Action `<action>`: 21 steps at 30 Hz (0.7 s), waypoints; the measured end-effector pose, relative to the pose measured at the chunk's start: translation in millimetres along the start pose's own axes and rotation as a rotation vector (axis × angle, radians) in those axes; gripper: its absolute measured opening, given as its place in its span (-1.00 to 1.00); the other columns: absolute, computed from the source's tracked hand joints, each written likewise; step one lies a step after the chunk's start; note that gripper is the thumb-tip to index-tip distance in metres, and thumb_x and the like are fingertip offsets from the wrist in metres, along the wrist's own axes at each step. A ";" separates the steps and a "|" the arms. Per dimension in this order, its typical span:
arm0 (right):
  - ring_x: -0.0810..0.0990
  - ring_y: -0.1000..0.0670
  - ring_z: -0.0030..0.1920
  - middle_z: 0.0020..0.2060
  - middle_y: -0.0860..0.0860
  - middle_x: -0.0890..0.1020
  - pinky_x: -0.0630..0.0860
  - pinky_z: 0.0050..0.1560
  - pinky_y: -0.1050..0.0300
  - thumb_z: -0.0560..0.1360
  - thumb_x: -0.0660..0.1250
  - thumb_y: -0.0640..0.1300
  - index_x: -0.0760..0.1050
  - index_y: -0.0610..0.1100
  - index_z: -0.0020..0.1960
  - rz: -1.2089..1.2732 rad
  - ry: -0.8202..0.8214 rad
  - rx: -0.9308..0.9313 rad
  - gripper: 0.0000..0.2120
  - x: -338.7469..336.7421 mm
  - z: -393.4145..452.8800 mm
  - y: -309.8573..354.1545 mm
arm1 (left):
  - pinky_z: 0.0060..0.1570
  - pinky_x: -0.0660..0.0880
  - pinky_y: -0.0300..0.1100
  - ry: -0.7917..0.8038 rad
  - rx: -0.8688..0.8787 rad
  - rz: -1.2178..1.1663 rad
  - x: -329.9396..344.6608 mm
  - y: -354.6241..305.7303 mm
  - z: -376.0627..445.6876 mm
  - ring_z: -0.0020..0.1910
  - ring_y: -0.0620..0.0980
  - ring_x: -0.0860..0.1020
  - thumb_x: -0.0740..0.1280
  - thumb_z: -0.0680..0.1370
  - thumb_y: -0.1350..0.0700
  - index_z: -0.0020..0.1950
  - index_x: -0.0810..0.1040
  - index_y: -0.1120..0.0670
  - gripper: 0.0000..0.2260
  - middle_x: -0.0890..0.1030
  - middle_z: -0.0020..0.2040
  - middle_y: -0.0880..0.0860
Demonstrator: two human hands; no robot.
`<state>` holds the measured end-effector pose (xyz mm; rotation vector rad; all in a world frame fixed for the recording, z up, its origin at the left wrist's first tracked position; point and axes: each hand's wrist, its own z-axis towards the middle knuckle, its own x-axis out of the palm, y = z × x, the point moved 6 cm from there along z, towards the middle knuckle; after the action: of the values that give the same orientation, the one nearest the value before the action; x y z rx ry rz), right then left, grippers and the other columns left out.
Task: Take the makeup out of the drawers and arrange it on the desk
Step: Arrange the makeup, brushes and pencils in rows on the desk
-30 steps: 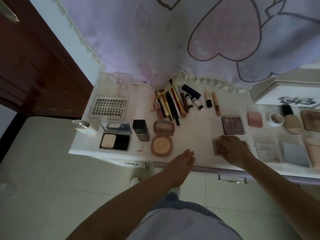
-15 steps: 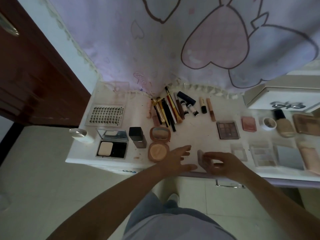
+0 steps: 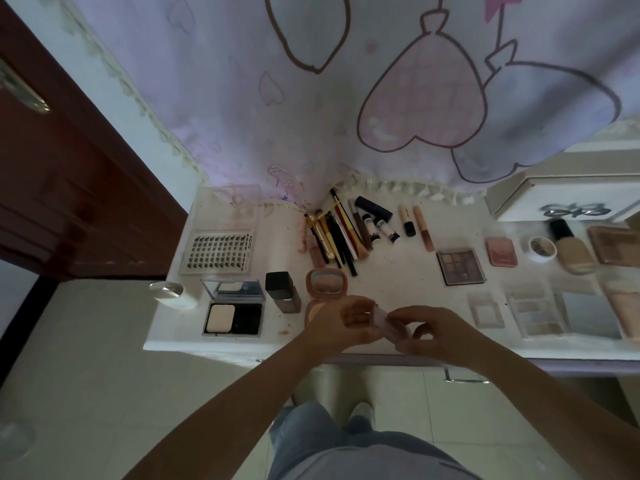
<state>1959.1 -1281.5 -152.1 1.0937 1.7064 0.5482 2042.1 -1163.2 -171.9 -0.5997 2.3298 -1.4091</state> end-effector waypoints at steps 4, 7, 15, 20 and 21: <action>0.53 0.13 -0.05 -0.03 0.08 0.53 0.50 -0.09 0.42 0.42 0.39 -0.23 0.48 -0.14 0.20 0.049 -0.039 -0.032 -0.64 0.3 7.6 9.8 | -0.12 0.54 -0.45 -0.036 -0.020 -0.046 -7.4 -2.8 -1.7 -0.03 -0.14 0.55 0.33 0.44 0.40 0.27 0.41 0.27 -0.60 0.53 0.11 0.09; 0.51 0.24 -0.16 -0.05 0.05 0.54 0.48 -0.17 0.48 0.41 0.38 -0.26 0.51 -0.18 0.18 0.100 -0.103 -0.018 -0.66 -0.3 12.7 13.4 | -0.12 0.52 -0.47 -0.050 -0.021 -0.071 -11.3 -8.8 -1.5 0.09 -0.04 0.50 0.30 0.46 0.42 0.30 0.38 0.30 -0.59 0.51 0.16 0.16; 0.57 0.22 -0.27 -0.18 0.04 0.59 0.47 -0.23 0.49 0.38 0.39 -0.34 0.58 -0.22 0.07 0.264 -0.165 0.025 -0.74 -2.8 13.6 18.6 | -0.09 0.52 -0.44 -0.028 -0.009 -0.038 -19.1 -16.4 -4.2 0.10 -0.05 0.48 0.30 0.45 0.42 0.32 0.36 0.31 -0.56 0.48 0.26 0.23; 0.54 0.28 -0.30 -0.13 -0.01 0.59 0.43 -0.23 0.56 0.39 0.39 -0.32 0.57 -0.24 0.09 0.242 -0.186 0.034 -0.73 1.2 13.4 25.1 | -0.15 0.51 -0.51 -0.016 -0.007 -0.054 -23.8 -13.5 -6.4 -0.01 -0.14 0.50 0.29 0.46 0.44 0.32 0.34 0.33 -0.57 0.48 0.08 0.08; 0.52 0.28 -0.27 -0.12 0.00 0.58 0.42 -0.21 0.58 0.39 0.39 -0.31 0.57 -0.24 0.10 0.216 -0.174 0.032 -0.73 2.0 12.7 27.4 | -0.14 0.50 -0.52 -0.013 -0.013 -0.059 -24.5 -12.1 -7.6 0.00 -0.14 0.49 0.29 0.46 0.43 0.33 0.34 0.32 -0.56 0.48 0.09 0.07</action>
<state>1981.7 -1268.1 -137.2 1.3193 1.4607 0.5440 2061.3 -1149.8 -155.8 -0.6841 2.3301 -1.4126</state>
